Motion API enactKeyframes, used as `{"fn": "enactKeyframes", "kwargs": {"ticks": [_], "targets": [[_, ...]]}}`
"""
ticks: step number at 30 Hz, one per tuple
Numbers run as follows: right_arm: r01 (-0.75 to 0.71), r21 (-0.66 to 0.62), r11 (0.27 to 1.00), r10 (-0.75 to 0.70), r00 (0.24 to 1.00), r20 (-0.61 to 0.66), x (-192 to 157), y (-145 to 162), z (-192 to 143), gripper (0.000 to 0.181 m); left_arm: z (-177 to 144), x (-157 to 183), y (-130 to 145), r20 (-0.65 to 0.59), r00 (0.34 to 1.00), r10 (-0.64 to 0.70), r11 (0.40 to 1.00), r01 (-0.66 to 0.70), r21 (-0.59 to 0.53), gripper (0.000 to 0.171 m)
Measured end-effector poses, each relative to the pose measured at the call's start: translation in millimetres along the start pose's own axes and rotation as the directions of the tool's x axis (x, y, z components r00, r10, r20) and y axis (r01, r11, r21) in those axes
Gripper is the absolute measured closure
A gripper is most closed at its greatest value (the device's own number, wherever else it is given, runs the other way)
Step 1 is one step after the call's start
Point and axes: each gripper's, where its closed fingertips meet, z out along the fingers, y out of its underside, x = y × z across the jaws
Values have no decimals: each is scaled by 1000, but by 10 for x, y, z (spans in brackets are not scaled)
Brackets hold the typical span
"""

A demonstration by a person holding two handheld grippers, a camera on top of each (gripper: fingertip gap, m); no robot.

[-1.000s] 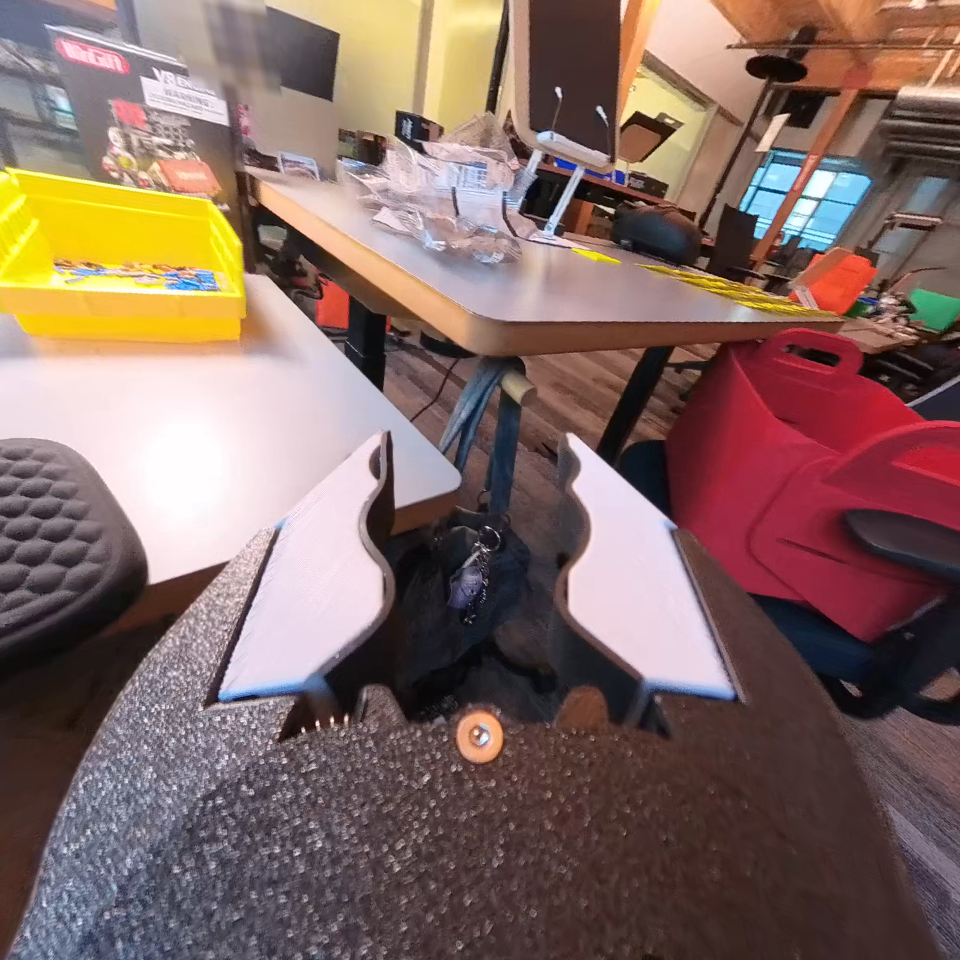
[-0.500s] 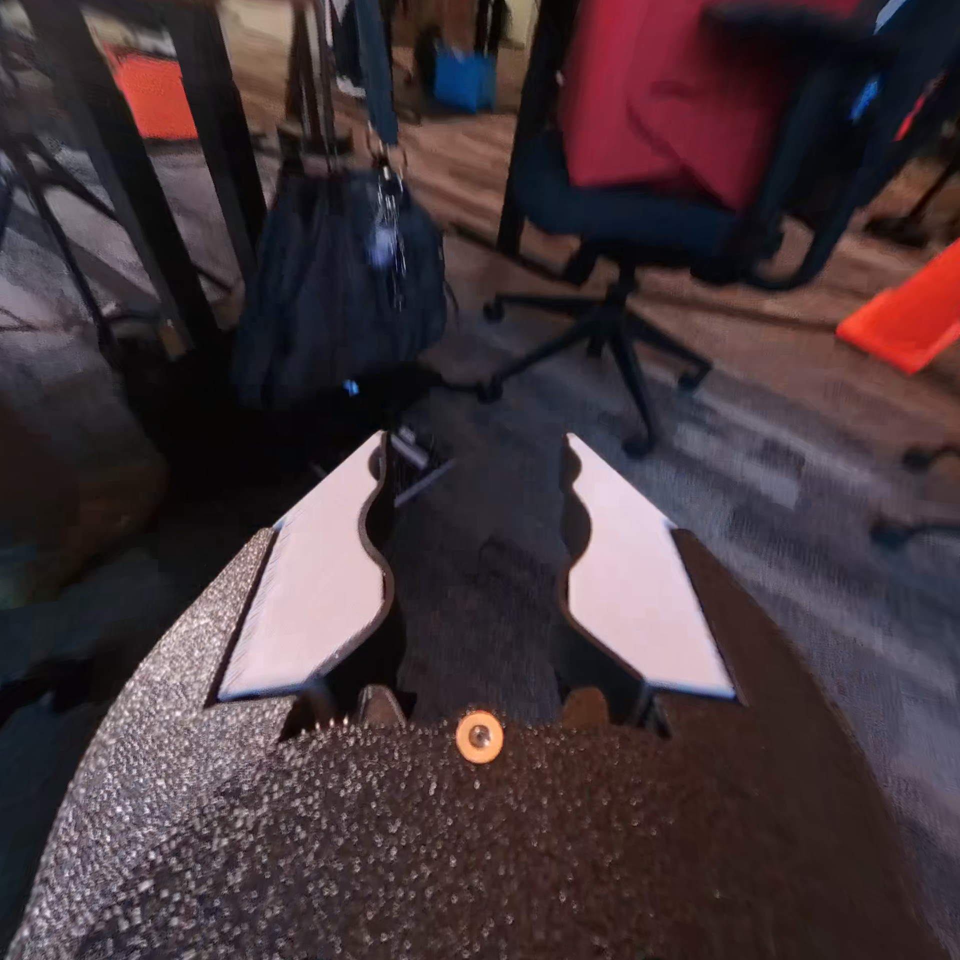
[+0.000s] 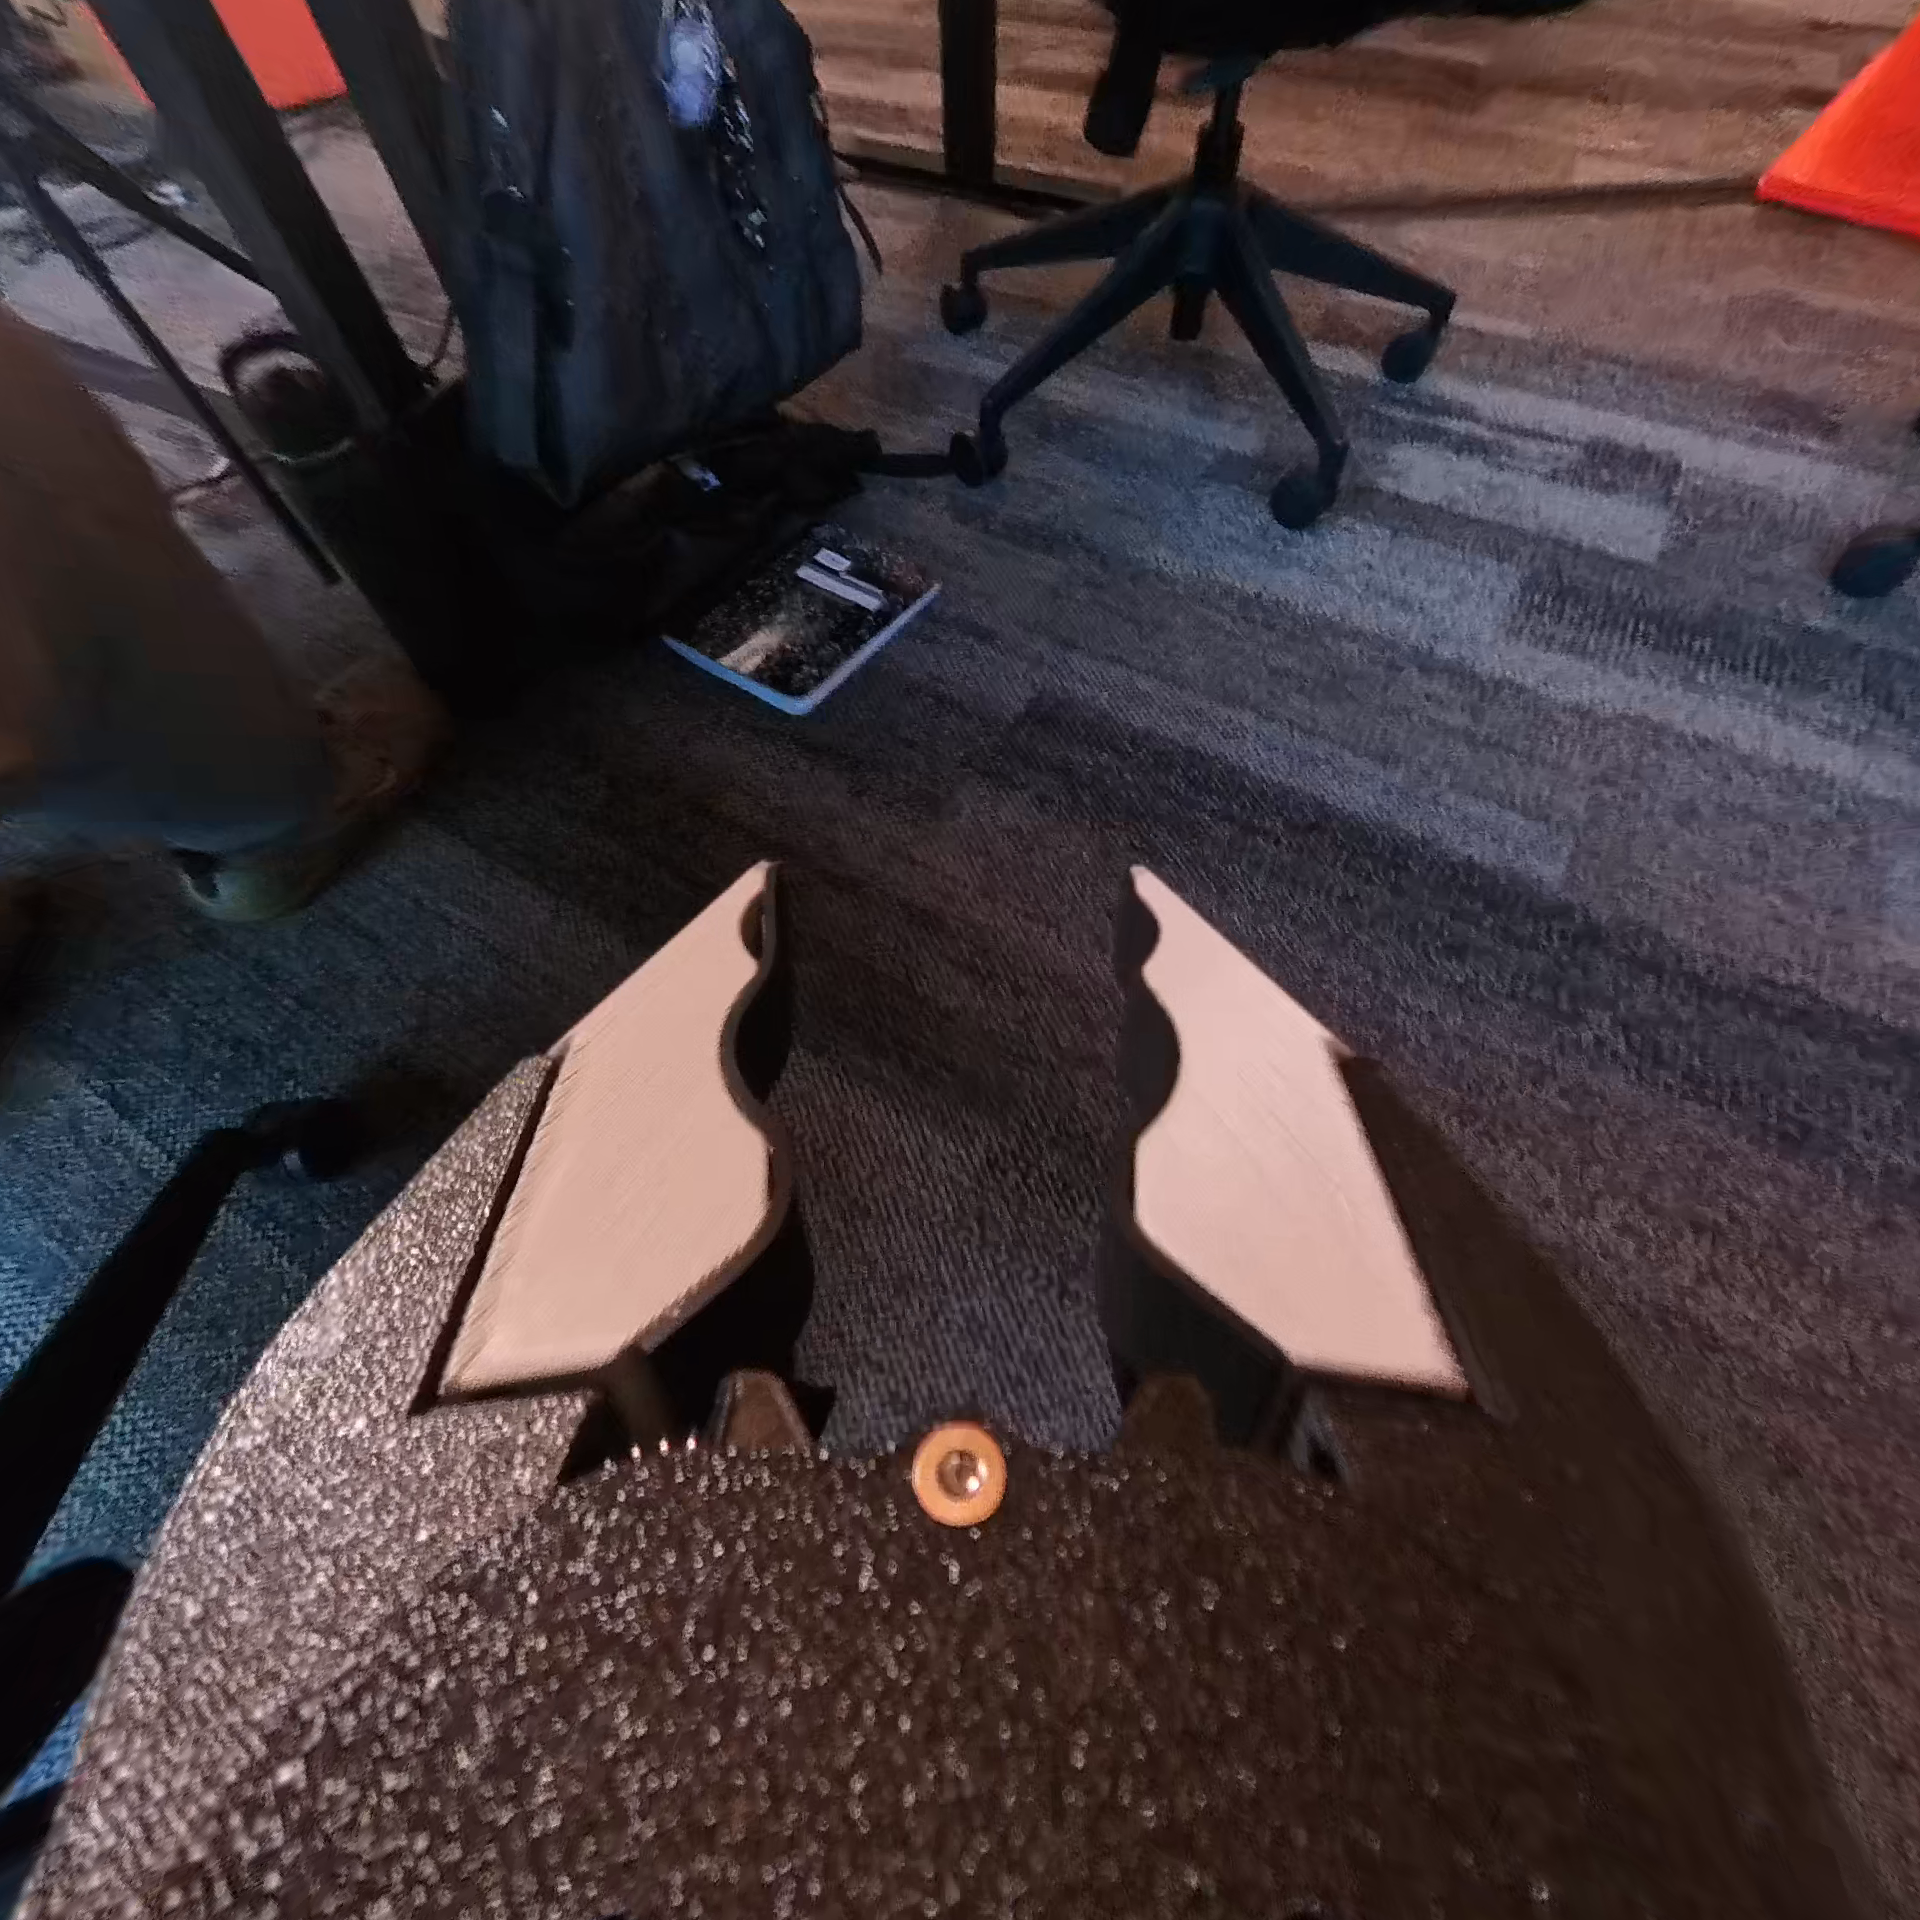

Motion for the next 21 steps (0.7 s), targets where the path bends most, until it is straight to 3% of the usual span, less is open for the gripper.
{"fn": "enactKeyframes", "kwargs": {"ticks": [3,6,11,15,21], "targets": [[33,81,996,-39,997,74,-130,-405,87,123,-26,38,-90,19,999,29,999,-29,41,166],[48,169,984,-79,980,183,-394,-1024,316,123,-73,-16,-204,22,998,60,994,-61,93,166],[133,226,965,-200,931,307,-961,-1840,982,125,-197,-469,-420,36,993,109,977,-114,182,166],[191,213,958,-257,903,346,-1278,-2038,1819,129,-329,-1169,-649,79,985,157,963,-170,210,166],[215,160,963,-264,864,428,-1551,-2225,3537,131,-382,-2305,-1014,143,961,235,938,-263,226,167]]}}
